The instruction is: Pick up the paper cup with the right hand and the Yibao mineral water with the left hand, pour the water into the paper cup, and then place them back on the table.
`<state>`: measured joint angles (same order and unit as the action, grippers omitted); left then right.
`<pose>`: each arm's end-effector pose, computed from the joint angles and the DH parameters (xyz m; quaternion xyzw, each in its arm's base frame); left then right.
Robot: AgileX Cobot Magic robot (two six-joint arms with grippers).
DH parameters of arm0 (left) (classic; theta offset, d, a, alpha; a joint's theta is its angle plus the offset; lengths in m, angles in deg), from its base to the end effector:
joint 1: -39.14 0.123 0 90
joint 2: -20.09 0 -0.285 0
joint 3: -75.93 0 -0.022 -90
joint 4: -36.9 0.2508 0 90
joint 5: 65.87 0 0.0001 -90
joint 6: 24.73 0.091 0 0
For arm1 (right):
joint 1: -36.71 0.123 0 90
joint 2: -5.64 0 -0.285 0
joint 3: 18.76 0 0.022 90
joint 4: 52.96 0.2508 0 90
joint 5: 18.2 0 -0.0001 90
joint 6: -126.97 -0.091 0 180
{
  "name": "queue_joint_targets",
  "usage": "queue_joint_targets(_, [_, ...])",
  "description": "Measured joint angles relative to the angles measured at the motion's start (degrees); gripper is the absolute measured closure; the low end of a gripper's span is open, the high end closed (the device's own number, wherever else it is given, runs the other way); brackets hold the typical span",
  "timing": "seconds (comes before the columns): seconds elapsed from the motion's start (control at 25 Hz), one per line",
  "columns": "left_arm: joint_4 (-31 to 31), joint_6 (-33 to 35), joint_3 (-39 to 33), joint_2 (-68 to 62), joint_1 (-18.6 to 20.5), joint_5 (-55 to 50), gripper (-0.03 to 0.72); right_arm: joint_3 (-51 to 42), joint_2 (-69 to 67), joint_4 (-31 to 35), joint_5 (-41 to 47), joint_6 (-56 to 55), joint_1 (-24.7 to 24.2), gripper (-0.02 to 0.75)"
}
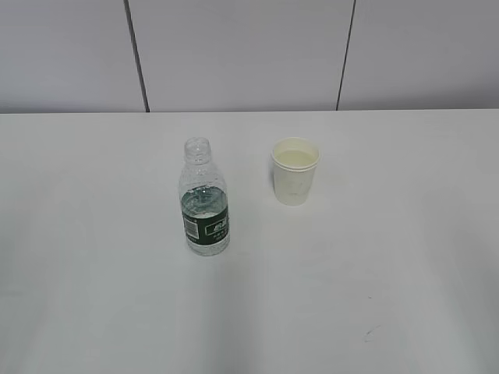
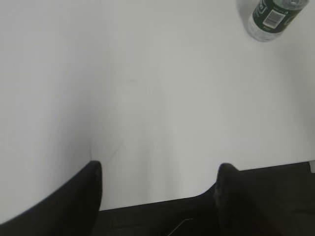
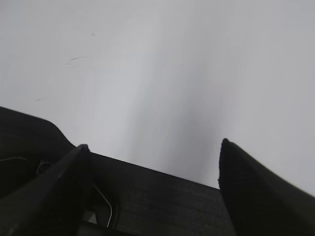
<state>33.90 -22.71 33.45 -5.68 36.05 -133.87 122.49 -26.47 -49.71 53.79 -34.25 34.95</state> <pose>0.0307 -0.0061 0.2946 0.0413 0.9268 -0.0297 0.3722 0.0433 0.0036 0.3050 -0.1405 0.9371 -0.0289 0.3184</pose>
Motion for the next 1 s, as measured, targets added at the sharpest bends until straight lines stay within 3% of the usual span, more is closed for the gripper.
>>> queue_joint_targets(0.48, [-1.8, 0.0, -2.4, 15.1, 0.0, 0.0, 0.251, -6.2, 21.7, -2.8, 0.8, -4.7, 0.0, 0.146])
queue_joint_targets(1.0, [-2.0, 0.2, -4.3, 18.2, 0.0, 4.0, 0.252, -7.6, 25.4, -2.9, 0.0, -6.0, 0.0, 0.146])
